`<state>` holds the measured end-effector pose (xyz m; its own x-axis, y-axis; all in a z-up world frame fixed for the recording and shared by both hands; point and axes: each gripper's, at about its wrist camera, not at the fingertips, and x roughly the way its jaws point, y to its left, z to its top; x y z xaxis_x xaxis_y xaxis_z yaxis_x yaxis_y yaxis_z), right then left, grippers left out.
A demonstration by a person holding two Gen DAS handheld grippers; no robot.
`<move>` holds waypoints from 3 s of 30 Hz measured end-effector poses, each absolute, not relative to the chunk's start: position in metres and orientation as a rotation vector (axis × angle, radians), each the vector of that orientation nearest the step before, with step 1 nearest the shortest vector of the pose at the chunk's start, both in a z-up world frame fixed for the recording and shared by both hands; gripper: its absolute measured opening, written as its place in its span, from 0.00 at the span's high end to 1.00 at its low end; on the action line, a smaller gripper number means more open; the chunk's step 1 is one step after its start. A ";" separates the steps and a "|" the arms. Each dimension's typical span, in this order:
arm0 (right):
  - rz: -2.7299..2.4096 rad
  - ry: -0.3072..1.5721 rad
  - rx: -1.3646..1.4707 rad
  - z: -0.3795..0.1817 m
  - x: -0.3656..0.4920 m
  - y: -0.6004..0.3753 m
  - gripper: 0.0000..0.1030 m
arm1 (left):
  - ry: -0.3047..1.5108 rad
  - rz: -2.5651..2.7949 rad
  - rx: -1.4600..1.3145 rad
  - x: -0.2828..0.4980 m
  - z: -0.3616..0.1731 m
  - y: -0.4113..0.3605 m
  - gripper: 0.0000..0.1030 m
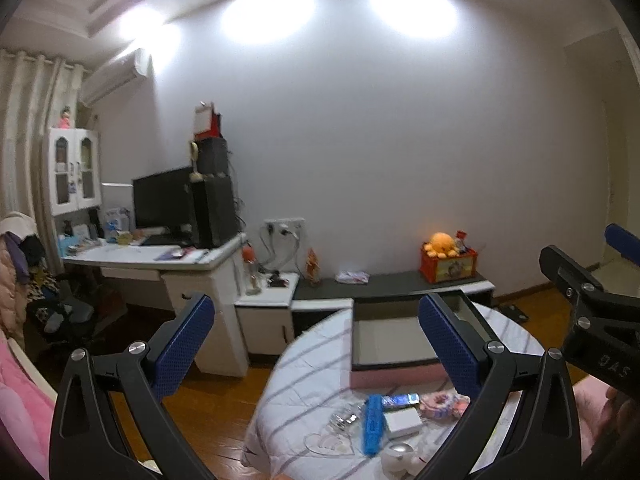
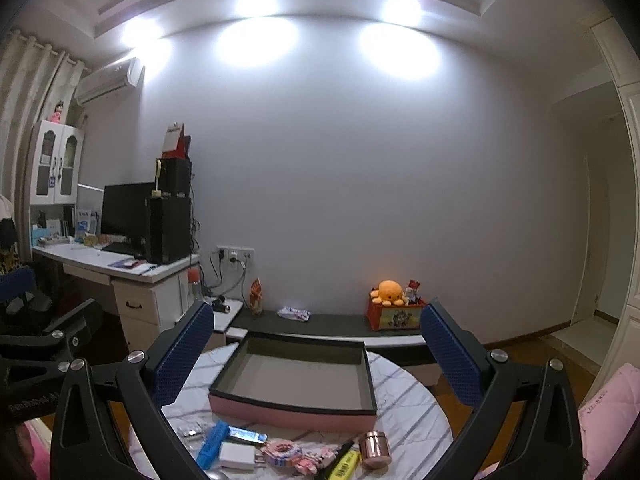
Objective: Organize rigid objects
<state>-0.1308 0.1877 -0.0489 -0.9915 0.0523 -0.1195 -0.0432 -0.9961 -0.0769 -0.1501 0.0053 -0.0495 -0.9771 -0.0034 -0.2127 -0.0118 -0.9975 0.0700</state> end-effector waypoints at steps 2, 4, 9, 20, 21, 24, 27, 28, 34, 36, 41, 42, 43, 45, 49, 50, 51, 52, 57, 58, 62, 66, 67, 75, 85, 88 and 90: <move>3.074 -0.112 -0.220 -0.057 -0.134 0.193 0.00 | 0.092 3.075 -0.383 -0.156 -0.057 0.007 0.00; 3.060 -0.107 -0.271 -0.067 -0.139 0.200 0.00 | 0.088 3.038 -0.448 -0.163 -0.069 0.010 0.00; 3.036 -0.103 -0.420 -0.102 -0.155 0.219 0.00 | 0.135 2.976 -0.623 -0.181 -0.106 0.022 0.00; 3.023 -0.068 -0.794 -0.179 -0.182 0.238 0.00 | 0.269 2.781 -0.943 -0.192 -0.191 0.054 0.00; 3.016 -0.065 -0.821 -0.187 -0.181 0.242 0.00 | 0.268 2.753 -0.978 -0.193 -0.200 0.056 0.00; 3.002 -0.050 -0.884 -0.204 -0.181 0.249 0.00 | 0.261 2.698 -1.048 -0.197 -0.221 0.062 0.00; 2.996 -0.063 -0.927 -0.219 -0.180 0.252 0.00 | 0.241 2.646 -1.093 -0.204 -0.236 0.067 0.00; 2.992 -0.066 -0.946 -0.225 -0.182 0.252 0.00 | 0.226 2.636 -1.108 -0.206 -0.240 0.066 0.00; 2.965 -0.028 -1.042 -0.245 -0.187 0.261 0.00 | 0.240 2.611 -1.176 -0.220 -0.262 0.069 0.00; 2.958 -0.023 -1.058 -0.250 -0.188 0.262 0.00 | 0.233 2.601 -1.193 -0.223 -0.264 0.070 0.00; 2.953 -0.013 -1.083 -0.257 -0.192 0.267 0.00 | 0.194 2.542 -1.233 -0.230 -0.269 0.076 0.18; 2.952 -0.014 -1.089 -0.257 -0.192 0.268 0.00 | 0.175 2.510 -1.268 -0.233 -0.272 0.076 0.24; 2.953 -0.014 -1.091 -0.258 -0.192 0.269 0.00 | 0.166 2.495 -1.292 -0.235 -0.275 0.075 0.26; 2.953 -0.012 -1.098 -0.258 -0.193 0.270 0.00 | 0.185 2.489 -1.290 -0.234 -0.279 0.076 0.26; 2.958 -0.005 -1.111 -0.260 -0.196 0.274 0.00 | 0.172 2.478 -1.265 -0.232 -0.276 0.075 0.35; 2.961 -0.004 -1.116 -0.261 -0.197 0.275 0.00 | 0.170 2.477 -1.263 -0.232 -0.276 0.074 0.35; 2.964 0.004 -1.124 -0.262 -0.198 0.277 0.00 | 0.177 2.481 -1.249 -0.231 -0.276 0.074 0.35; 2.969 0.015 -1.133 -0.262 -0.199 0.279 0.00 | 0.181 2.482 -1.243 -0.231 -0.276 0.074 0.35; 3.016 0.077 -1.136 -0.262 -0.206 0.290 0.00 | 0.169 2.466 -1.241 -0.236 -0.276 0.075 0.35; 3.024 0.082 -1.130 -0.261 -0.208 0.292 0.00 | 0.169 2.464 -1.243 -0.238 -0.275 0.075 0.35; 3.031 0.119 -1.113 -0.258 -0.223 0.303 0.00 | 0.174 2.470 -1.244 -0.241 -0.276 0.079 0.35; 3.013 0.093 -1.098 -0.253 -0.240 0.309 0.09 | 0.172 2.479 -1.244 -0.242 -0.277 0.080 0.34; 2.999 0.084 -1.108 -0.255 -0.245 0.310 0.13 | 0.166 2.481 -1.245 -0.243 -0.277 0.080 0.34; 2.983 0.101 -1.264 -0.274 -0.282 0.318 0.43 | 0.174 2.486 -1.244 -0.249 -0.278 0.085 0.34; 3.046 0.087 -1.314 -0.276 -0.293 0.321 0.53 | 0.144 2.493 -1.221 -0.253 -0.277 0.086 0.35; 3.054 0.089 -1.301 -0.273 -0.287 0.322 0.53 | 0.127 2.474 -1.219 -0.251 -0.275 0.083 0.35; 3.063 0.095 -1.291 -0.269 -0.283 0.323 0.53 | 0.103 2.456 -1.213 -0.251 -0.272 0.081 0.35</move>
<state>-0.2835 0.3229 -0.2692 -0.6844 -0.1900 -0.7039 0.1458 -0.9816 0.1232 -0.2505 0.0806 -0.2721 -0.5451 0.3171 -0.7761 -0.3810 -0.9183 -0.1077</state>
